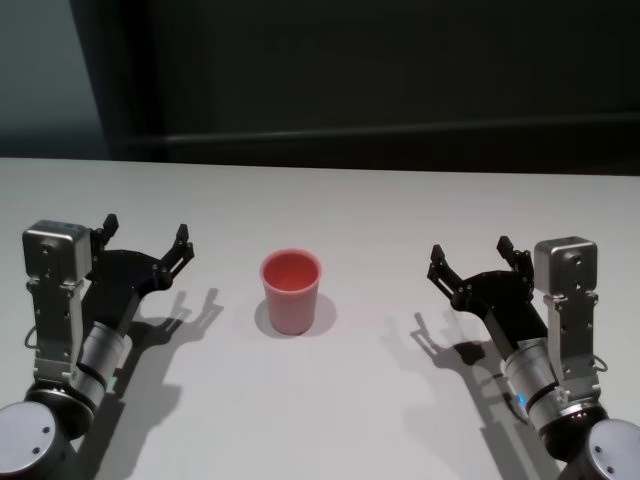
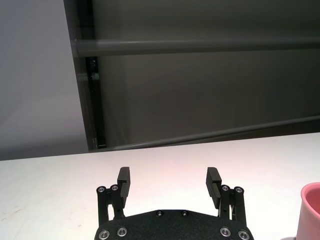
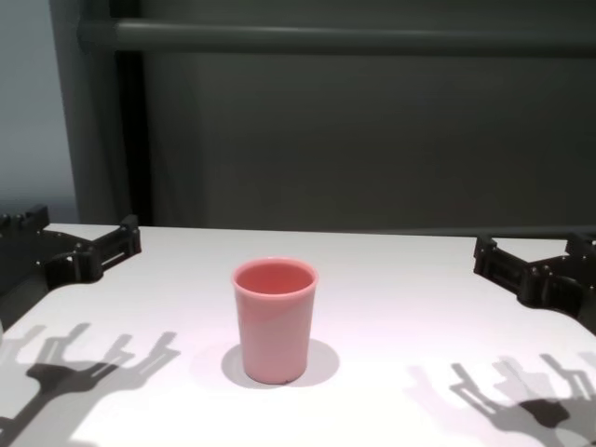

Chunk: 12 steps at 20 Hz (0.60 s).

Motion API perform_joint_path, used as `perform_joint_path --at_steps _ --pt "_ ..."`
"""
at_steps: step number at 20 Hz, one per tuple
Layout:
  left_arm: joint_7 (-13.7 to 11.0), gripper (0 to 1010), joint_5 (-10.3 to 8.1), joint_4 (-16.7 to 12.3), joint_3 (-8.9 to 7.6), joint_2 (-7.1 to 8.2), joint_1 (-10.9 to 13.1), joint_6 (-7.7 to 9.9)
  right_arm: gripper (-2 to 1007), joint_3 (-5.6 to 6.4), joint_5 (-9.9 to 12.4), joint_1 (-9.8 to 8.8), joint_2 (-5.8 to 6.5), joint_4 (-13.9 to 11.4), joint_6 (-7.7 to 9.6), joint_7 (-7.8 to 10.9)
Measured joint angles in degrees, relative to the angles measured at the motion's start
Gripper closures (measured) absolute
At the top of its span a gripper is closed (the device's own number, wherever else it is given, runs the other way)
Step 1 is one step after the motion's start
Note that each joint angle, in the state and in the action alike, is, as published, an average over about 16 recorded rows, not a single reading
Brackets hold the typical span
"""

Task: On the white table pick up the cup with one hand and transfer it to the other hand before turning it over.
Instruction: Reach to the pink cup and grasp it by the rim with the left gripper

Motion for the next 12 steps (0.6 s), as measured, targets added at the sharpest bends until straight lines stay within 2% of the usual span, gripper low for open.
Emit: perform_joint_path --at_steps 12 --pt "0.0 9 0.00 0.0 0.00 0.00 0.0 0.00 3 0.00 0.0 0.00 0.00 0.0 0.00 0.00"
